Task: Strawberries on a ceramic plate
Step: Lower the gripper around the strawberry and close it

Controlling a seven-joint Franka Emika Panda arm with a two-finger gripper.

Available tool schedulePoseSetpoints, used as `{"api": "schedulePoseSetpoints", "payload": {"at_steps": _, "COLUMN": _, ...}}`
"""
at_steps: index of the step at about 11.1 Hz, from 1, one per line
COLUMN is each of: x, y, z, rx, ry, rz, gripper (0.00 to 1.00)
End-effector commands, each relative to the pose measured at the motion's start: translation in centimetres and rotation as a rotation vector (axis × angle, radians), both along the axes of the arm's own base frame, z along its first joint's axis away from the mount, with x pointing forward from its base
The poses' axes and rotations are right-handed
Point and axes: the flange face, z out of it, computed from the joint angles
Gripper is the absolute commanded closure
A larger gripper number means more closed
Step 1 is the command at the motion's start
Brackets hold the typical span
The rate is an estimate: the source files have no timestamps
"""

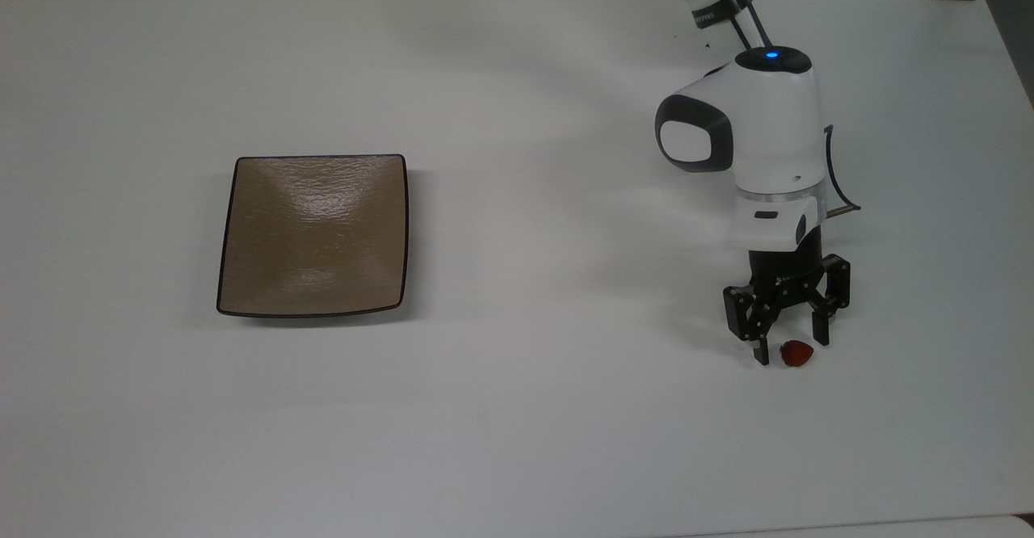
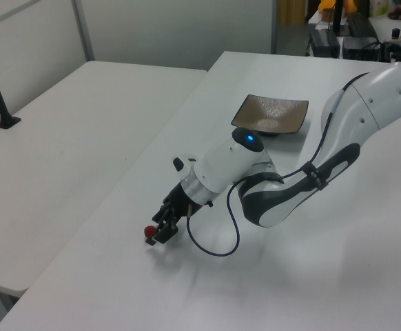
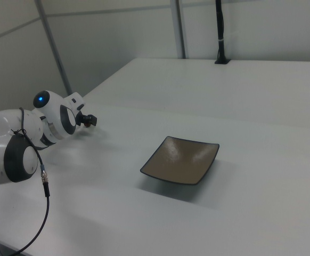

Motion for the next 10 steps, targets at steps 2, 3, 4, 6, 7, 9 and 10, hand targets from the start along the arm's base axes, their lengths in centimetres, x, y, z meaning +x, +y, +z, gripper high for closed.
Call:
{"api": "schedulePoseSetpoints", "payload": {"at_steps": 2, "x": 0.26, "y": 0.28, "z": -0.24, "rx": 0.015, "ry": -0.081, "rz": 0.026, "gripper": 0.2}}
{"api": "schedulePoseSetpoints", "payload": {"at_steps": 3, "x": 0.27, "y": 0.31, "z": -0.13, "rx": 0.017, "ry": -0.085, "rz": 0.027, "gripper": 0.21}}
{"api": "schedulePoseSetpoints", "payload": {"at_steps": 4, "x": 0.27, "y": 0.27, "z": -0.29, "rx": 0.006, "ry": -0.09, "rz": 0.034, "gripper": 0.29}}
{"api": "schedulePoseSetpoints", "payload": {"at_steps": 6, "x": 0.19, "y": 0.34, "z": -0.31, "rx": -0.012, "ry": -0.104, "rz": 0.049, "gripper": 0.45}}
{"api": "schedulePoseSetpoints", "payload": {"at_steps": 7, "x": 0.17, "y": 0.36, "z": -0.3, "rx": -0.014, "ry": -0.106, "rz": 0.051, "gripper": 0.54}}
{"api": "schedulePoseSetpoints", "payload": {"at_steps": 9, "x": 0.01, "y": 0.49, "z": -0.49, "rx": -0.026, "ry": -0.11, "rz": 0.061, "gripper": 0.65}}
{"api": "schedulePoseSetpoints", "payload": {"at_steps": 10, "x": 0.0, "y": 0.48, "z": -0.44, "rx": -0.026, "ry": -0.11, "rz": 0.061, "gripper": 0.7}}
